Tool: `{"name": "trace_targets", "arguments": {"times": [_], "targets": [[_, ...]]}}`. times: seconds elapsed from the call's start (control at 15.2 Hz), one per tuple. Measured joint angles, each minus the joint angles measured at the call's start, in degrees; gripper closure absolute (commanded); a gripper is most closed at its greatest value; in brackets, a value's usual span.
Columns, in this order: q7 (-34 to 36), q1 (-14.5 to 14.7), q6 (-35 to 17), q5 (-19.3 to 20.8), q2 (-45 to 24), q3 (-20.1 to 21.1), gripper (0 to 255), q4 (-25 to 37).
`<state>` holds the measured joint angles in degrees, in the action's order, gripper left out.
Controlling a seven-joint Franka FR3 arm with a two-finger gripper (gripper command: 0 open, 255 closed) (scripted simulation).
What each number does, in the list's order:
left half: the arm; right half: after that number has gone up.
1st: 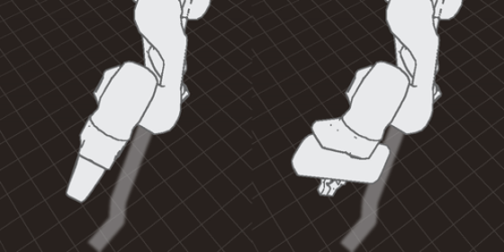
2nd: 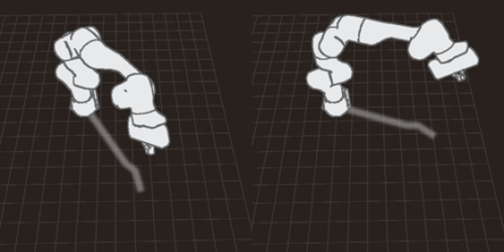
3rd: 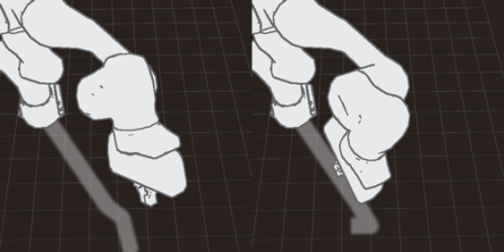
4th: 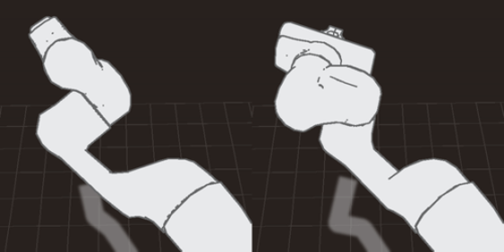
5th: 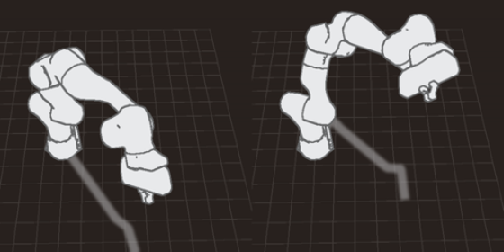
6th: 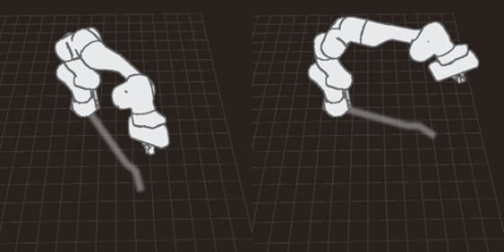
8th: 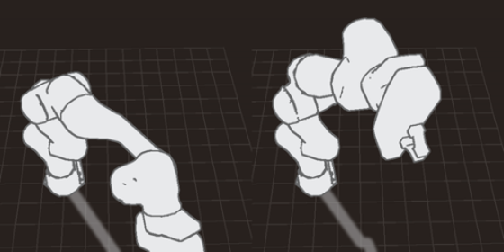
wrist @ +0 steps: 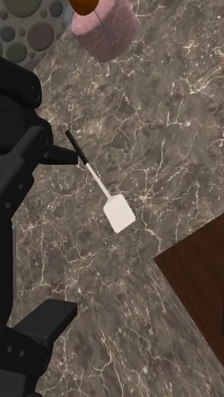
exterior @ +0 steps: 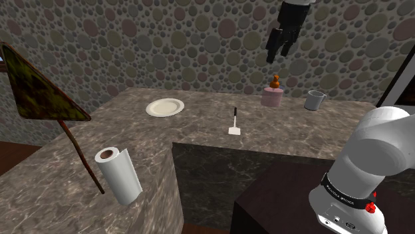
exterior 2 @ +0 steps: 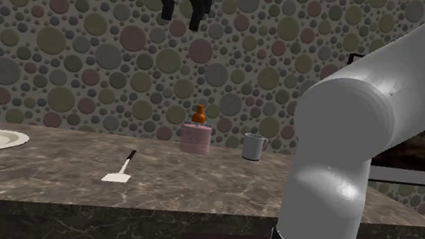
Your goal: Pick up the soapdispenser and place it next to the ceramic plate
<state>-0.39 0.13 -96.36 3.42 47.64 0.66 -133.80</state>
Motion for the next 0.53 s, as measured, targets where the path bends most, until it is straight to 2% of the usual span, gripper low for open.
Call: {"name": "trace_targets", "arguments": {"times": [0.2,0.53], "targets": [[-1.91,-0.25,-1.12,0.83,-0.50,-1.61,0,-0.83],[-9.40,-1.25,-5.42,3.99,-3.23,-7.81,0,-3.08]]}}
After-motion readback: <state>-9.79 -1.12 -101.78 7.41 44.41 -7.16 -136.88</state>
